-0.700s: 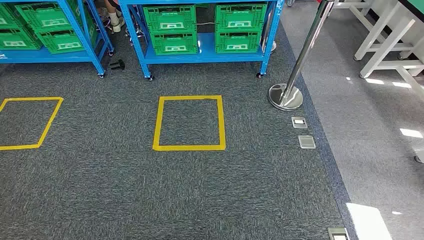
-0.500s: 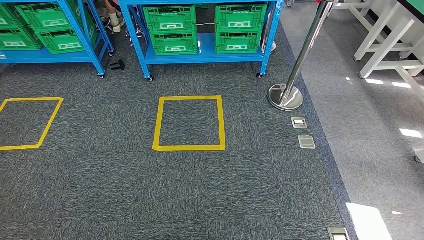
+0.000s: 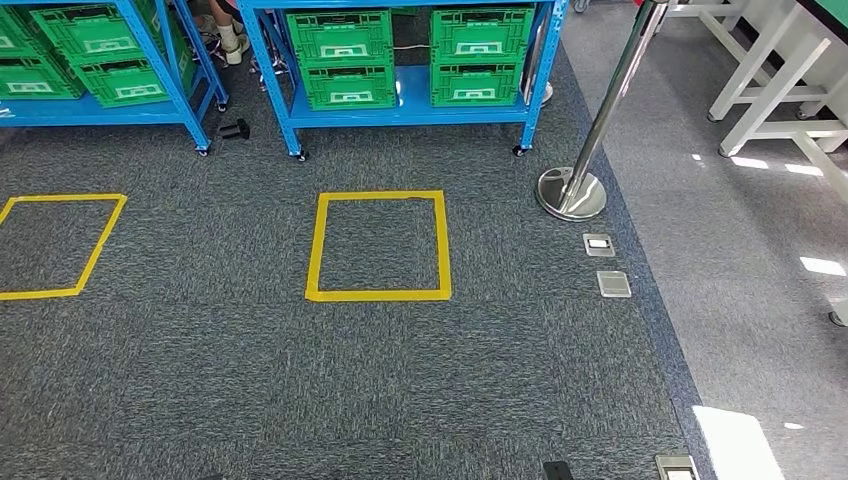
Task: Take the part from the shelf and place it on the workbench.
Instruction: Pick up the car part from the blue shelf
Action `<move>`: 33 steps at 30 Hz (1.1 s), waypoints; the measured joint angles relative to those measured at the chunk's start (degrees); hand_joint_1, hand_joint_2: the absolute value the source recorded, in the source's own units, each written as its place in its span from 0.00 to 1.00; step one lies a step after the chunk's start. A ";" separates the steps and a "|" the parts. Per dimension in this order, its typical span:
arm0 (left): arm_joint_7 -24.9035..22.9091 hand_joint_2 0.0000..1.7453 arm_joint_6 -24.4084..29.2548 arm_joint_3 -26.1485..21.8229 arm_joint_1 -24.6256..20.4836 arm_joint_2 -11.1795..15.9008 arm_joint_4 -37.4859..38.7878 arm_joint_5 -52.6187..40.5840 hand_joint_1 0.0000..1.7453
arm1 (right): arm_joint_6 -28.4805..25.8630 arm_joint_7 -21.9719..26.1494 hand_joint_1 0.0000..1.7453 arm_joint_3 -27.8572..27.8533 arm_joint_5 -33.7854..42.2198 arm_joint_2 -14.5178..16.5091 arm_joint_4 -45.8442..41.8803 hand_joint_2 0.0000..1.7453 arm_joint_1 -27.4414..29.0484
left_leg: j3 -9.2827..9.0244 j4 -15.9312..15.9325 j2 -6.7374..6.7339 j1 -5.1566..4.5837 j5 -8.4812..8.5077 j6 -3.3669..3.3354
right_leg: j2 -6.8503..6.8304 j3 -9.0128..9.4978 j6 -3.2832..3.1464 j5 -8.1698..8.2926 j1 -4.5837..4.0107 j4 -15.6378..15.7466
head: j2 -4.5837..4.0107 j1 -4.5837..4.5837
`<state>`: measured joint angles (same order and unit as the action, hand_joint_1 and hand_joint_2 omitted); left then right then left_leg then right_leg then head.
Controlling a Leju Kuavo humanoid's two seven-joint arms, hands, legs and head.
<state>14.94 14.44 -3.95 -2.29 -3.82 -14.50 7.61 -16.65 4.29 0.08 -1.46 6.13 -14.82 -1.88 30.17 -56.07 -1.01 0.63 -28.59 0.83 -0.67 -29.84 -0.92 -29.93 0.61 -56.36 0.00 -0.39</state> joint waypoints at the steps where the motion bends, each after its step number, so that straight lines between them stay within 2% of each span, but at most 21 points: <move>1: 1.36 0.00 -0.10 -0.28 -0.13 -0.16 0.17 0.57 0.00 | -0.57 0.63 0.00 -0.01 0.23 0.14 0.16 0.00 -0.10 | 0.00 0.00 0.00 0.00 0.00 0.00 | 0.00 0.00 0.00 0.00 0.00 0.00 | 0.00 0.00; 5: 4.84 0.00 -1.38 -1.24 -0.49 -0.65 0.73 1.99 0.00 | -0.91 2.99 0.00 -0.01 1.21 0.39 0.69 1.00 -0.44 | 0.00 0.00 0.00 0.00 0.00 0.00 | 0.00 0.00 0.00 0.00 0.00 0.00 | 0.00 -0.01; 10: 8.90 0.00 -3.88 -1.89 -0.61 -0.96 1.22 0.28 0.00 | 0.96 6.66 0.00 -0.01 1.86 0.58 1.11 1.00 -0.55 | -0.01 0.00 0.00 0.00 0.00 0.00 | 0.00 0.00 0.00 0.00 0.00 0.00 | 0.00 0.00; 13: 11.60 0.00 -3.20 -1.57 -0.94 -0.95 1.31 -1.21 0.00 | 2.59 8.87 0.00 -0.01 2.41 0.58 1.31 1.00 -0.73 | -0.01 0.00 0.00 0.00 0.00 0.00 | 0.00 0.00 0.00 0.00 0.00 0.00 | 0.00 0.00; 17: 12.64 0.00 -4.85 -1.43 -1.30 -0.80 1.37 0.90 0.00 | 4.07 9.93 0.00 -0.01 4.20 0.58 1.54 1.00 -0.81 | 0.00 0.00 0.00 0.00 0.00 0.00 | 0.00 0.00 0.00 0.00 0.00 0.00 | 0.00 0.01; 24: 10.94 0.00 -2.49 -1.51 -1.27 -0.73 2.07 3.58 0.00 | 5.01 10.56 0.00 -0.01 6.04 0.59 1.83 1.00 -0.88 | 0.01 0.00 0.00 0.00 0.00 0.00 | 0.00 -0.01 0.00 0.00 0.00 0.00 | 0.00 0.01; 33: 4.98 0.00 0.37 -2.51 -1.28 -1.97 2.75 6.76 0.00 | 4.53 10.45 0.00 -0.01 7.10 0.73 2.15 1.00 -1.06 | 0.00 0.00 0.00 0.00 0.00 0.00 | 0.00 0.00 0.00 0.00 0.00 0.00 | 0.00 0.00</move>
<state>19.92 14.81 -6.46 -3.57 -5.79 -11.75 14.38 -12.11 14.74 0.07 5.64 6.86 -12.67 -2.94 30.17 -56.07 -1.01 0.62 -28.59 0.83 -0.67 -29.84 -0.92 -29.93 0.61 -56.36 0.00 -0.39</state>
